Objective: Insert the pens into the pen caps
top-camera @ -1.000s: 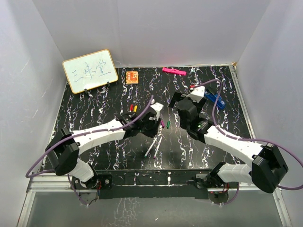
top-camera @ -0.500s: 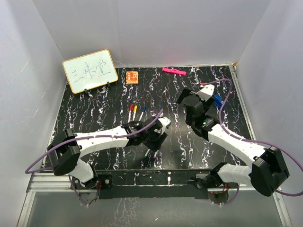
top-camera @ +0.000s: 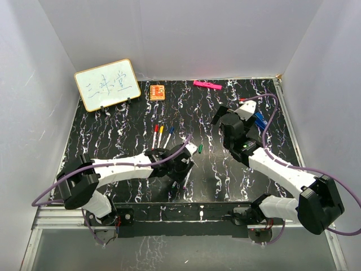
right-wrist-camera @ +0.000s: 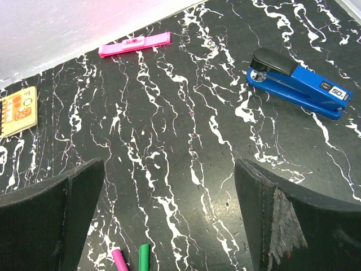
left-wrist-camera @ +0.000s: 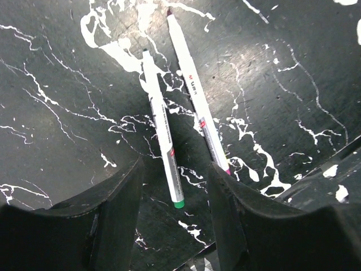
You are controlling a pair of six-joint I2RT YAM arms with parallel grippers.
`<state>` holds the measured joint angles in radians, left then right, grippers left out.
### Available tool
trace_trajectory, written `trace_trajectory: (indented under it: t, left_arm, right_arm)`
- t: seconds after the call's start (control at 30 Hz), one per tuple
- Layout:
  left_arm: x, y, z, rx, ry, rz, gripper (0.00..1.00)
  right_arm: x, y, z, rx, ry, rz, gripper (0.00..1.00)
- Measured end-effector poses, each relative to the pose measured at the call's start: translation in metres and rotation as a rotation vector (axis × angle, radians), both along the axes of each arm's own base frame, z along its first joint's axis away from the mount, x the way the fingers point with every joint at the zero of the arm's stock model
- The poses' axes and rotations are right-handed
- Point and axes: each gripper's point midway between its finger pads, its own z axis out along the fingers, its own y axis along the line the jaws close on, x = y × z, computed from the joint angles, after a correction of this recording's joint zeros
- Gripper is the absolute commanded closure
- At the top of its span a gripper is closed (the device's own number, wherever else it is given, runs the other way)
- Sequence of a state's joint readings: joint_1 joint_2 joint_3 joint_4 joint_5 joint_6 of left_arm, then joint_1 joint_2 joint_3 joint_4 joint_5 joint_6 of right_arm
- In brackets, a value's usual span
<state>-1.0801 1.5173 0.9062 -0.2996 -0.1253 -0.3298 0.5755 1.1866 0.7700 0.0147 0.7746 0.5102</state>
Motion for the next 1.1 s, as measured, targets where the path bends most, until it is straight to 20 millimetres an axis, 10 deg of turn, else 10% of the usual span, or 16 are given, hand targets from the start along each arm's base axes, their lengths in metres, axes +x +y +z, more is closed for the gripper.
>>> trace_trajectory:
  t: [1.1]
  left_arm:
    - [0.005,0.008,-0.038,0.167,0.112,-0.009,0.58]
  right_arm:
    - [0.002,0.011,-0.015,0.015,0.043,0.048,0.02]
